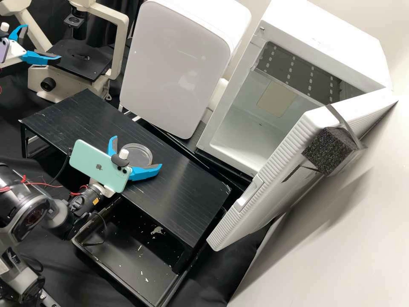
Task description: Place the petri dish in the incubator
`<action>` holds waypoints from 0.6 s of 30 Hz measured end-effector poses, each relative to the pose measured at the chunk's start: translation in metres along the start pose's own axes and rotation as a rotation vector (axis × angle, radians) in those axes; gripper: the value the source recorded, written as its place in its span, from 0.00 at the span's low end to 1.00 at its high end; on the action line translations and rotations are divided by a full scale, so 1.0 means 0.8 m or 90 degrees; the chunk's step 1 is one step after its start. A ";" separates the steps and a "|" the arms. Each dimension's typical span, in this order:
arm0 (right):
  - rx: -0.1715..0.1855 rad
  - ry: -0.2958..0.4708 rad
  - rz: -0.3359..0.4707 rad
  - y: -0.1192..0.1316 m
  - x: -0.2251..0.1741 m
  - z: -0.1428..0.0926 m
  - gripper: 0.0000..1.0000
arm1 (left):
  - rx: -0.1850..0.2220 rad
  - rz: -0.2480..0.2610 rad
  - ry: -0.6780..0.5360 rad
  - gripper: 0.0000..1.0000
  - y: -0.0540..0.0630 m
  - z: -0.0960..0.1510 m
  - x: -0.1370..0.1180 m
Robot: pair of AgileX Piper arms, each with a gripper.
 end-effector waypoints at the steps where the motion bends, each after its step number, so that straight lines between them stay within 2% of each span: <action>1: -0.005 -0.003 -0.005 -0.002 0.001 0.001 1.00 | 0.000 0.000 0.000 1.00 0.000 0.000 0.000; 4: -0.013 -0.003 -0.005 -0.004 0.004 0.003 1.00 | 0.000 0.000 0.000 1.00 0.000 0.000 0.000; 12: -0.014 -0.009 0.004 -0.001 0.010 0.009 1.00 | 0.000 0.000 0.000 1.00 0.000 0.000 0.000; 13: -0.016 -0.009 0.004 0.000 0.010 0.009 0.00 | 0.000 0.000 0.000 1.00 0.000 0.000 0.000; 18: -0.020 -0.004 0.000 0.001 0.009 0.010 0.00 | 0.000 0.000 0.000 1.00 0.000 0.000 0.000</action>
